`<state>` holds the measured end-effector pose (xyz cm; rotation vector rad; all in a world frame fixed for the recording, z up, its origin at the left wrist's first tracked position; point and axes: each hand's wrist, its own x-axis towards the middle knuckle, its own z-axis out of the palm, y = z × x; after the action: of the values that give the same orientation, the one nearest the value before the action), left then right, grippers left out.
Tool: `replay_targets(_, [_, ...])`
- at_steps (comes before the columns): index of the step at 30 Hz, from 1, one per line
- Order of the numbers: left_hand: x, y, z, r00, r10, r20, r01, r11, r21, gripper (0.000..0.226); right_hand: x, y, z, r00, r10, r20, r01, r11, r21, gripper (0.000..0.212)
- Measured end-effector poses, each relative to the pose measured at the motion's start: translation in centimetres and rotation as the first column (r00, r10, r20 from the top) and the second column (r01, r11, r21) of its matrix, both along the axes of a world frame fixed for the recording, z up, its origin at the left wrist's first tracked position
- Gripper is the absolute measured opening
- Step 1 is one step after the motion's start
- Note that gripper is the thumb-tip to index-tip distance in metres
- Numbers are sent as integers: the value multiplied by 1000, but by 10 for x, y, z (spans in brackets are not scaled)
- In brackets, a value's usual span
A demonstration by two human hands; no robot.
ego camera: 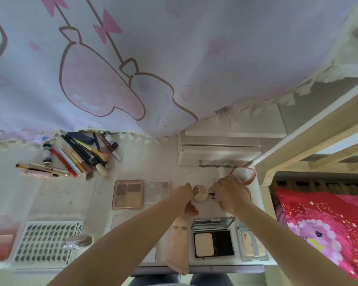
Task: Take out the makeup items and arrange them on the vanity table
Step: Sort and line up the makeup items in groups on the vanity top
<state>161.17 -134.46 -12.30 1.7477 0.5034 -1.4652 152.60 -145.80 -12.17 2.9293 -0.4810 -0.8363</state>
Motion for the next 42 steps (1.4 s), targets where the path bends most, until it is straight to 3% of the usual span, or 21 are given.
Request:
replay_targets(2, [2, 8, 2, 1000, -29, 2, 29, 1000, -2, 46, -1, -2, 0, 1000, -3, 22, 3, 1000, 9, 40])
replay_targets(5, [9, 23, 3, 958, -221, 183, 223, 975, 7, 37, 4, -1, 6, 998, 13, 56, -16, 999, 49, 32])
replay_targets(6, [14, 30, 3, 898, -325, 297, 322, 945, 60, 35, 8, 1, 8, 997, 26, 77, -32, 997, 71, 28])
replay_targets(8, [27, 46, 5, 654, -547, 523, 492, 833, 255, 36, 21, 11, 10, 990, 60, 124, -77, 987, 138, 26])
replay_targets(10, [40, 68, 11, 420, -644, 639, 517, 749, 414, 36, 37, 25, 6, 984, 93, 149, -128, 961, 244, 32])
replay_targets(12, [51, 88, 14, 345, -666, 661, 455, 735, 503, 33, 51, 43, -2, 979, 135, 152, -180, 924, 338, 44])
replay_targets(16, [62, 113, 19, 385, -664, 641, 353, 748, 562, 29, 76, 78, -22, 964, 221, 146, -260, 894, 364, 66])
replay_targets(18, [62, 124, 22, 423, -631, 650, 324, 776, 542, 28, 83, 88, -28, 952, 257, 168, -301, 892, 338, 61])
replay_targets(20, [62, 132, 23, 460, -596, 658, 314, 803, 507, 27, 84, 92, -29, 953, 236, 191, -291, 889, 354, 54])
replay_targets(23, [62, 137, 29, 512, -568, 645, 352, 823, 446, 29, 82, 90, -20, 977, 94, 193, -181, 844, 505, 64])
replay_targets(25, [63, 137, 33, 566, -526, 635, 417, 847, 331, 42, 80, 87, 0, 976, -41, 216, -105, 774, 624, 59])
replay_targets(28, [67, 134, 49, 677, -402, 616, 493, 870, 26, 75, 76, 77, 41, 959, -120, 257, -107, 685, 720, 47])
replay_targets(33, [69, 121, 80, 738, -138, 661, 505, 763, -403, 60, 63, 57, 104, 914, -187, 359, -165, 639, 751, 39])
replay_targets(36, [67, 110, 89, 744, -37, 667, 480, 724, -496, 59, 54, 49, 123, 887, -236, 397, -166, 640, 750, 39])
replay_targets(42, [54, 98, 87, 765, -8, 644, 461, 705, -539, 67, 36, 41, 130, 892, -268, 364, -130, 620, 774, 42])
